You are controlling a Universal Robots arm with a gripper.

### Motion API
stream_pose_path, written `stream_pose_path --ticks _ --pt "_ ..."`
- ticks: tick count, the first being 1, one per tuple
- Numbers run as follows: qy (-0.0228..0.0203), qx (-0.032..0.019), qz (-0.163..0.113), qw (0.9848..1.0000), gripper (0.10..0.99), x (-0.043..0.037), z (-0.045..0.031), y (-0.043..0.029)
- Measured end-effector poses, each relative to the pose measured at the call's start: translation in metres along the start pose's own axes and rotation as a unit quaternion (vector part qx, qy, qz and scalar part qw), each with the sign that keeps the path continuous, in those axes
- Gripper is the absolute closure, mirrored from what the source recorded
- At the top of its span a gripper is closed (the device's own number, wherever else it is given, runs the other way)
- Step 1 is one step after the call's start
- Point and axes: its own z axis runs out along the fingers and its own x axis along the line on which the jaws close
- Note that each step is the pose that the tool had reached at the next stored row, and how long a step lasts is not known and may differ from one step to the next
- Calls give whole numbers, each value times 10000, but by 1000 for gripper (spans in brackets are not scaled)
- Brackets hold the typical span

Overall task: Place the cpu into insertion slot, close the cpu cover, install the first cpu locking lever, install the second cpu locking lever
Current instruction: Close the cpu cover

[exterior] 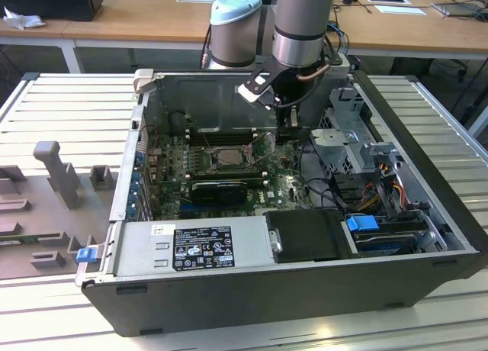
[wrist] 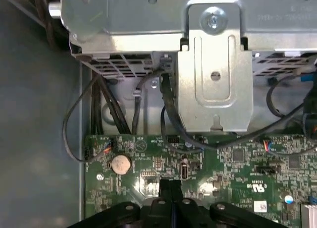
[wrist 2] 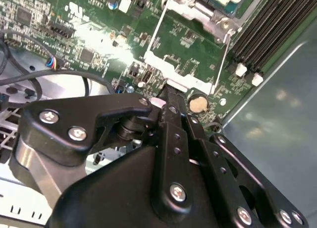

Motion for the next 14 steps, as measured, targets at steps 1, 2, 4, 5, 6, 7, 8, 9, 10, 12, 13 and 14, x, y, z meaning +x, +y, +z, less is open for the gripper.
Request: stream_pose_path --ticks 1,2,4,5,6,7,8,9,10,12,13,14 --pt "-1 0 0 10000 980 -1 -1 -26" --pt "-1 0 -1 10000 980 -1 -2 -62" --pt "-1 0 0 10000 980 -2 -4 -92" --pt "-1 0 0 10000 980 -2 -4 -102" --pt "-1 0 -1 10000 980 -2 -5 -118" --pt "0 0 -1 10000 980 -2 -6 -146" --pt "-1 0 0 10000 980 -3 -8 -183" --pt "-1 0 0 10000 980 -3 -9 -214" --pt "-1 0 -1 10000 980 -4 -10 -231" --pt "-1 0 -1 10000 980 -6 -15 -362" --pt "0 0 -1 10000 980 -7 -17 -438" --pt "0 0 -1 10000 980 -8 -17 -481"
